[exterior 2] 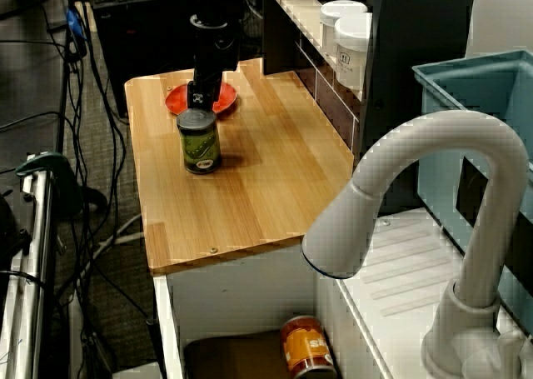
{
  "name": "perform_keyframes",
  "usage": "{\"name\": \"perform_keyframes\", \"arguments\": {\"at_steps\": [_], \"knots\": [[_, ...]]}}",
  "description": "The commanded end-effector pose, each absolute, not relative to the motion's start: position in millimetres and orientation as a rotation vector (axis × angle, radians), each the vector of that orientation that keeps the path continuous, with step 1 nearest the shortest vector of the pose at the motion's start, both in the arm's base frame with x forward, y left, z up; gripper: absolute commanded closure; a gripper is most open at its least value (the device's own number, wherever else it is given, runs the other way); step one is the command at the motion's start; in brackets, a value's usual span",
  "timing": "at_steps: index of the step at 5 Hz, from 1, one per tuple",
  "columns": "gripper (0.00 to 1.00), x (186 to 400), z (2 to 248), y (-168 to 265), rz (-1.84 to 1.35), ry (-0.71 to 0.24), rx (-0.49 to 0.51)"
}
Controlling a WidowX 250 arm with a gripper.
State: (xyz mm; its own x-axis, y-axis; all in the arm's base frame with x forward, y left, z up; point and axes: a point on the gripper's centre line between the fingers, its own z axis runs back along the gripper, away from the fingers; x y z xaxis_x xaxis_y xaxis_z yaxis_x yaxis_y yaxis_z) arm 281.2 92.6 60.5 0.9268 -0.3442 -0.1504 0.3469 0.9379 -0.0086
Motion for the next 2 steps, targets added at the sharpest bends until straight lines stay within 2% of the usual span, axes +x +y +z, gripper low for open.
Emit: {"name": "perform_keyframes", "arguments": {"at_steps": [1, 2], "knots": [[0.0, 281.2, 60.5, 92.6, -0.354, 0.151, 0.018], [0.0, 277.8, 75.9, 107.6, -0.329, 0.204, -0.03]]}}
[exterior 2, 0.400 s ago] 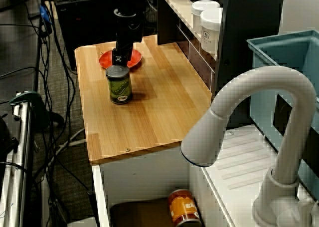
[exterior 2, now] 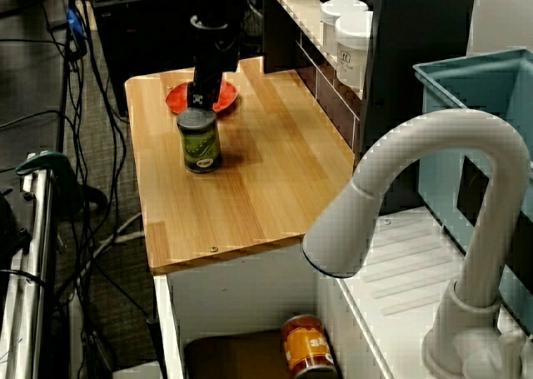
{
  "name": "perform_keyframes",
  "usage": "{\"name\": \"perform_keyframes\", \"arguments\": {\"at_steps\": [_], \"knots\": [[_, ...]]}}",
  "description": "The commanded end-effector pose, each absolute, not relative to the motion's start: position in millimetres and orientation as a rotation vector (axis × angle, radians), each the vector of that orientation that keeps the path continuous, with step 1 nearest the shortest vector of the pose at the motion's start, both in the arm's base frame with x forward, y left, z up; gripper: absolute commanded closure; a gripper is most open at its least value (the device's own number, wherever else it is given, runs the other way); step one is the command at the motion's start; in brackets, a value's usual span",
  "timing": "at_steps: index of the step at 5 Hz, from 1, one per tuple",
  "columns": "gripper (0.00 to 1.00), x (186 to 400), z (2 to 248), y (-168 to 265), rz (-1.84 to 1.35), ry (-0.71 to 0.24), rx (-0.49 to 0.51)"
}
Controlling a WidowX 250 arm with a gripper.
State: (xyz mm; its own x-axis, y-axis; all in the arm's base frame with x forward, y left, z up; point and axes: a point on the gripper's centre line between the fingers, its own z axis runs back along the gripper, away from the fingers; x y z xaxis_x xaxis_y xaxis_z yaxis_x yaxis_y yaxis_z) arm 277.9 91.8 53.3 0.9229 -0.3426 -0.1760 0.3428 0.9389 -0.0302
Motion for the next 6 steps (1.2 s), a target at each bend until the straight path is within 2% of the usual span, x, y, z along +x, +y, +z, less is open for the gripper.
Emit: {"name": "perform_keyframes", "arguments": {"at_steps": [1, 2, 3, 4, 6], "knots": [[0.0, 272.4, 86.8, 116.4, -0.304, 0.202, -0.04], [0.0, 263.1, 87.6, 125.6, -0.265, 0.177, -0.037], [0.0, 252.0, 84.6, 129.7, -0.166, 0.102, -0.023], [0.0, 242.2, 77.7, 121.4, -0.067, 0.02, 0.068], [0.0, 221.7, 74.3, 96.9, -0.127, -0.012, 0.059]]}}
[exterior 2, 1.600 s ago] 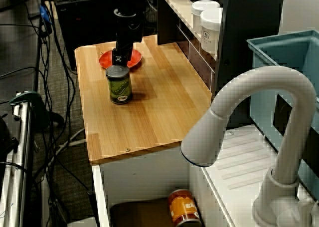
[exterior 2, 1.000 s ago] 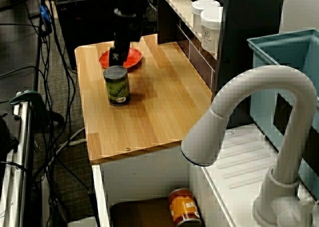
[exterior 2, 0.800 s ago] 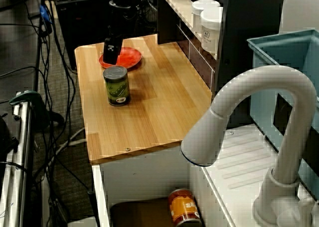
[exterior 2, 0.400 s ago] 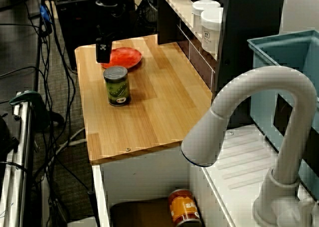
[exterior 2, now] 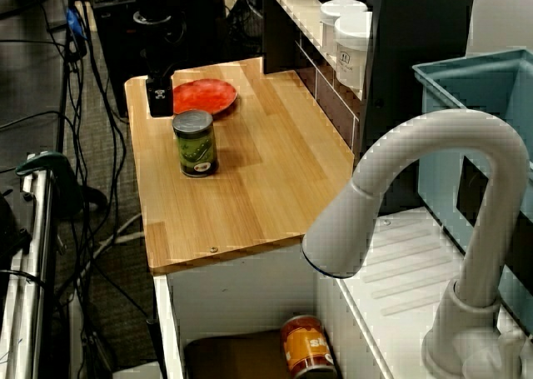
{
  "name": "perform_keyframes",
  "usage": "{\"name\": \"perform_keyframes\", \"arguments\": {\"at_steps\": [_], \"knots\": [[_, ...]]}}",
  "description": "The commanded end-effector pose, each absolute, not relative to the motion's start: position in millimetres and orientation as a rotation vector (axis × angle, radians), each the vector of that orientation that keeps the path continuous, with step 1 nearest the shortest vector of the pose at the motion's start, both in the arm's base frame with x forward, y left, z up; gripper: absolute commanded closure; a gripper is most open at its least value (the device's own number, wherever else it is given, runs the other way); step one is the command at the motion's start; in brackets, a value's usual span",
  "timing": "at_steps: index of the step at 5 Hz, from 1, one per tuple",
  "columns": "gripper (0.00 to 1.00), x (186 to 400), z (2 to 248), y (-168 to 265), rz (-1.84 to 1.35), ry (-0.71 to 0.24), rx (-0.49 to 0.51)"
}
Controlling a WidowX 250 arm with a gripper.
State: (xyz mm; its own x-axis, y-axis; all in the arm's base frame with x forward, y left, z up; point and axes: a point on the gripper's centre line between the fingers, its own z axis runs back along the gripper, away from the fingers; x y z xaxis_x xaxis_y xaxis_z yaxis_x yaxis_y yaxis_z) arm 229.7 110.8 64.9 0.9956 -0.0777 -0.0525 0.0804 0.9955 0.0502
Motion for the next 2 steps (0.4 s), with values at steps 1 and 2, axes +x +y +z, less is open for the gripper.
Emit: {"name": "perform_keyframes", "arguments": {"at_steps": [1, 2], "knots": [[0.0, 213.4, 66.3, 75.6, -0.168, -0.026, 0.047], [0.0, 213.6, 57.1, 58.3, -0.188, -0.03, 0.037]]}}
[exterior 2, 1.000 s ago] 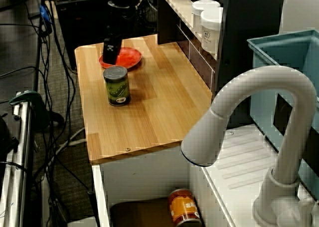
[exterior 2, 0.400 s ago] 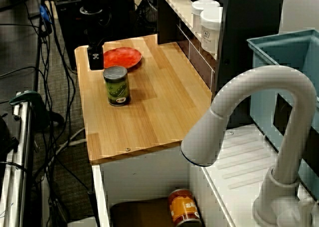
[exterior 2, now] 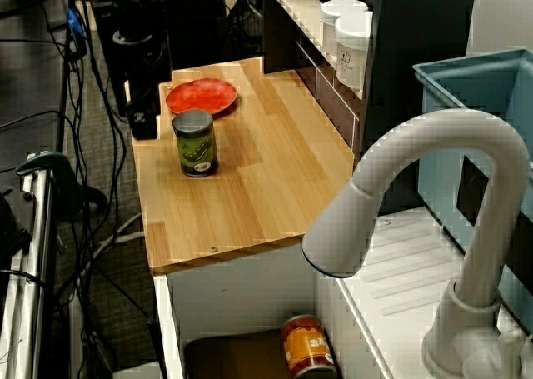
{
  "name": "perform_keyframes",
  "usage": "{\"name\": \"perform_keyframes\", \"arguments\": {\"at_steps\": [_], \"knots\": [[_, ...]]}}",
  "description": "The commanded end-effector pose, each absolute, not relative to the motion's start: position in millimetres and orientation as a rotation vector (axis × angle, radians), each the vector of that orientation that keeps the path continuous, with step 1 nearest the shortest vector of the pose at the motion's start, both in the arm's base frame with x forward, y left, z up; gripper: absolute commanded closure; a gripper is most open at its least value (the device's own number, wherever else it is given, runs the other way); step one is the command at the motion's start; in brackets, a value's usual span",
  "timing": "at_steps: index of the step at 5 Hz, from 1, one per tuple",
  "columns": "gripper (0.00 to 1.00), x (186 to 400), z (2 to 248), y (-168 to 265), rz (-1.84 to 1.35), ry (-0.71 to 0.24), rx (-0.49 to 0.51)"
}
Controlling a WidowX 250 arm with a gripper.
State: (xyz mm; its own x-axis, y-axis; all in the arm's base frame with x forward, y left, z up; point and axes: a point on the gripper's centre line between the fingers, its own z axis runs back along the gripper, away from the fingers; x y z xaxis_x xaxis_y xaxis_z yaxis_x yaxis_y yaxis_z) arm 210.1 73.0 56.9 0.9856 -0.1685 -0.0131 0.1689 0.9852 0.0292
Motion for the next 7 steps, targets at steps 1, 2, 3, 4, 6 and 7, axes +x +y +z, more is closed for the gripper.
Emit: {"name": "perform_keyframes", "arguments": {"at_steps": [1, 2, 3, 4, 6, 7], "knots": [[0.0, 221.2, 49.9, 47.2, -0.193, -0.021, 0.035], [0.0, 234.0, 49.7, 41.2, -0.188, -0.025, 0.018], [0.0, 254.5, 53.2, 34.3, -0.182, -0.008, -0.019], [0.0, 274.6, 66.8, 27.4, -0.186, 0.034, -0.086], [0.0, 291.5, 74.8, 31.6, -0.148, 0.007, -0.131], [0.0, 290.9, 77.3, 37.7, -0.109, -0.04, -0.15]]}}
